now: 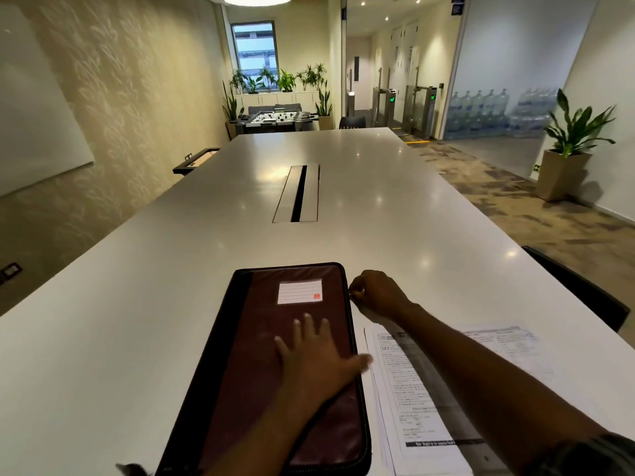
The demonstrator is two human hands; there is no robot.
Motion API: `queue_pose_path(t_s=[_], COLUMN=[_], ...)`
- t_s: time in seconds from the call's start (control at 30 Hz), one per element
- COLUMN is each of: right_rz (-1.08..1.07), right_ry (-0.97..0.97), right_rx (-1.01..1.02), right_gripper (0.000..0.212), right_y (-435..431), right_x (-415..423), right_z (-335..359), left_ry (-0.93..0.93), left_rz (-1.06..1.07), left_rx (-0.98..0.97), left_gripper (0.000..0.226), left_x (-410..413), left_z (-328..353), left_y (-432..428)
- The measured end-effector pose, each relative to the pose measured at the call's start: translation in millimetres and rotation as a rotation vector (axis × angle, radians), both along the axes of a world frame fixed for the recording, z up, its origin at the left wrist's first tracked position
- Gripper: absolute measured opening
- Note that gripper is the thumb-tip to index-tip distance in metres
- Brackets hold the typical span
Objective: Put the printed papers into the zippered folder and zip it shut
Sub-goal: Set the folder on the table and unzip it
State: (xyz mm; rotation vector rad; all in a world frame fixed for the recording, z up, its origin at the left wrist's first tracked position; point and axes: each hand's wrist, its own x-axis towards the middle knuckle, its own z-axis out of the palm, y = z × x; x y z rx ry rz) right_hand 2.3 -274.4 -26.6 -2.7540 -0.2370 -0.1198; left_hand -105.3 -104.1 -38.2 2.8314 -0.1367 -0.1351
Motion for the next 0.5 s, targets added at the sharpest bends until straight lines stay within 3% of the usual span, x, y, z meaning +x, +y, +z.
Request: queue_pose_path(t_s=[0.07, 0.2, 0.27, 0.5], right_rz=[-0.009, 0.0, -0.009, 0.048], right_ry=[-0.026, -0.151, -0.195, -0.139], right_rx=[-0.021, -0.114, -0.139, -0.122], right_gripper=[0.023, 0.026, 0.025, 0.019], right_y=[0.9, 3.9, 2.1, -0.1], right_x=[-3.5, -16.0, -20.8, -31.1], right_z=[-0.2, -1.9, -2.5, 0.3], left_ry=[0.058, -0.024, -0.028, -0.097], left_rz=[-0.001, 0.058, 0.065, 0.059], left_rx=[0.036, -0.034, -0.086, -0.229], left_gripper=[0.123, 0.089, 0.083, 0.067], left_x=[-16.5, -20.2, -18.8, -17.1], left_z=[-8.4, -10.0, -5.9, -0.8], left_y=[-16.2, -22.9, -23.8, -25.9])
